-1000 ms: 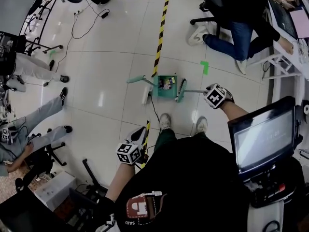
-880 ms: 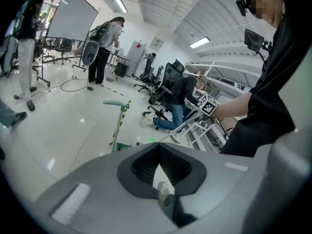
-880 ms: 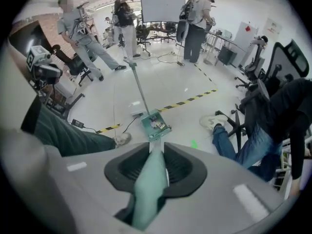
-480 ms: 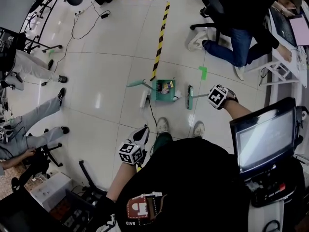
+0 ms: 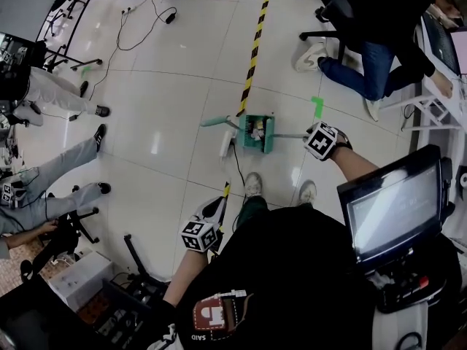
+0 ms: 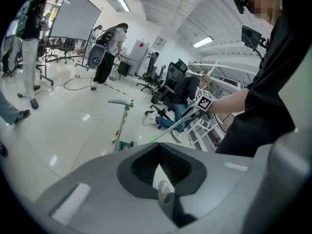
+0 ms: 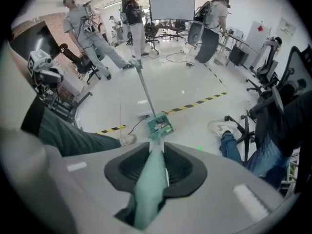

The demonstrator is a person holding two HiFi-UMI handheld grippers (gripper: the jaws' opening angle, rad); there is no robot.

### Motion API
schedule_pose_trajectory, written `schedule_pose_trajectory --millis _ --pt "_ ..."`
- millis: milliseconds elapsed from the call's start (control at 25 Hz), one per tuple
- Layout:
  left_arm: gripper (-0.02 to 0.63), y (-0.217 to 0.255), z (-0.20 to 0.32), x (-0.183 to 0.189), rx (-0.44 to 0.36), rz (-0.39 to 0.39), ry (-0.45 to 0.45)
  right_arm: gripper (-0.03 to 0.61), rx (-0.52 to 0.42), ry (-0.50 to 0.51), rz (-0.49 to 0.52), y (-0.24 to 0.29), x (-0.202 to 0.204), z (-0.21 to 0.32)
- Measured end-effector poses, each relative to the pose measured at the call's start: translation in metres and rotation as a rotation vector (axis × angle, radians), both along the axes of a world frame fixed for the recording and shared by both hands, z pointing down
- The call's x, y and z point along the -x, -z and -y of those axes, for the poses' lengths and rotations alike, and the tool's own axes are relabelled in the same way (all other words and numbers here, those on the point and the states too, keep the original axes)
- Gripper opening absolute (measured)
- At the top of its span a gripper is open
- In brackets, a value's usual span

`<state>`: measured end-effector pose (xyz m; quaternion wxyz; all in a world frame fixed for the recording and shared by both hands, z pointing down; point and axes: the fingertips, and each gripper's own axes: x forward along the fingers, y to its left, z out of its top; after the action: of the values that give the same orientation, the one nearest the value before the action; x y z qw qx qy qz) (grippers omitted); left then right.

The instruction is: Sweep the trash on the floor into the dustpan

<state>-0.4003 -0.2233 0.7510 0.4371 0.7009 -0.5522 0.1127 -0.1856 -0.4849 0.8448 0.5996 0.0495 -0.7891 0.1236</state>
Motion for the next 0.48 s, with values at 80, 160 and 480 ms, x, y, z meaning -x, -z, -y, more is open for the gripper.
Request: schedule_pose_trajectory --millis 80,160,480 --pt "0.0 0.003 0.01 0.002 -0.016 -0.011 -0.015 0.089 0.009 -0.036 -0.006 0.013 -0.009 -0.001" --pt "0.0 0.007 0.024 0.002 -0.045 -0.025 -0.053 0.089 0.028 -0.095 -0.057 0.024 -0.035 -0.01" --pt "0.0 0.026 0.075 0.004 -0.152 -0.062 -0.304 0.089 -0.009 -0.329 -0.125 0.067 -0.12 -0.064"
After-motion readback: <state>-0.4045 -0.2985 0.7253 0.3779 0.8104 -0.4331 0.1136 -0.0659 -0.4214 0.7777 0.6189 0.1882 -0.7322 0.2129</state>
